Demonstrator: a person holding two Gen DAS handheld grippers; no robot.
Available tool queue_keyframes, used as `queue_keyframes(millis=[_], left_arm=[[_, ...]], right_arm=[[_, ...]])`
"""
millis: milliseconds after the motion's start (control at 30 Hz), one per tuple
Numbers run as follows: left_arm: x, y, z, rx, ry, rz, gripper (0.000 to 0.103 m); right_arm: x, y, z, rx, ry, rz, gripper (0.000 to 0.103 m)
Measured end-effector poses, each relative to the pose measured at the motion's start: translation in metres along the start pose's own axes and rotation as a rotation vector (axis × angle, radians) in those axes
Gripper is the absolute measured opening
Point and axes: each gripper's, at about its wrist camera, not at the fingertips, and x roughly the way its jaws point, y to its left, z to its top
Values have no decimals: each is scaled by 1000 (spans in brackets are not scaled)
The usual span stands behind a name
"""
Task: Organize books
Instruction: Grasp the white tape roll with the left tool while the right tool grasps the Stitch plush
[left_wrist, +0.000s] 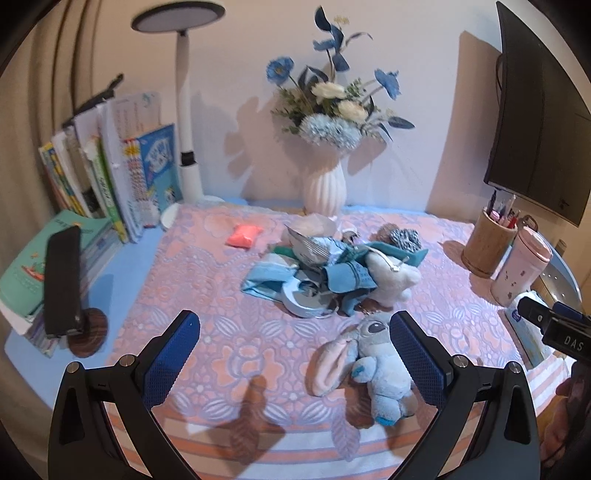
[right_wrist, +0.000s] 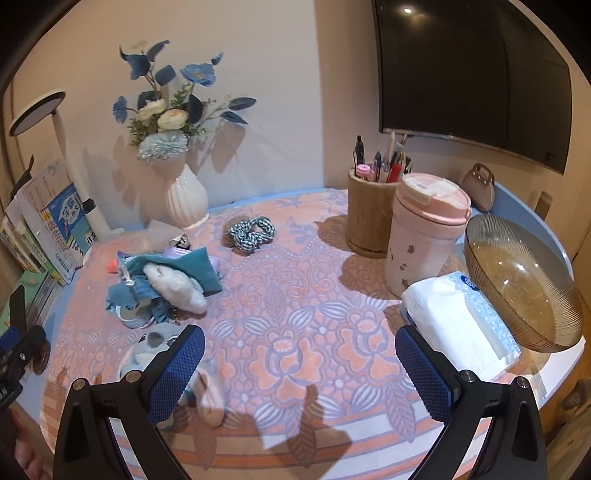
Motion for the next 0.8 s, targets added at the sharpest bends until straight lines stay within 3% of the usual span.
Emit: queue_keyframes(millis=[300, 467, 533, 633, 800], left_arm=[[26, 5, 18, 47, 17, -26, 102], [68, 12, 25, 67, 106, -158, 102], [80, 11, 25, 67, 122, -190, 97], [98, 8, 25, 100, 154, -201, 97], [125, 11, 14, 150, 251, -205, 93]], right_arm=[[27, 41, 4, -125, 80, 119, 103], [49, 77, -15, -222, 156, 238, 103], [59, 88, -23, -247, 188, 280, 103], [70, 98, -31, -266, 220, 324, 103], [82, 109, -37, -304, 235, 325, 103]])
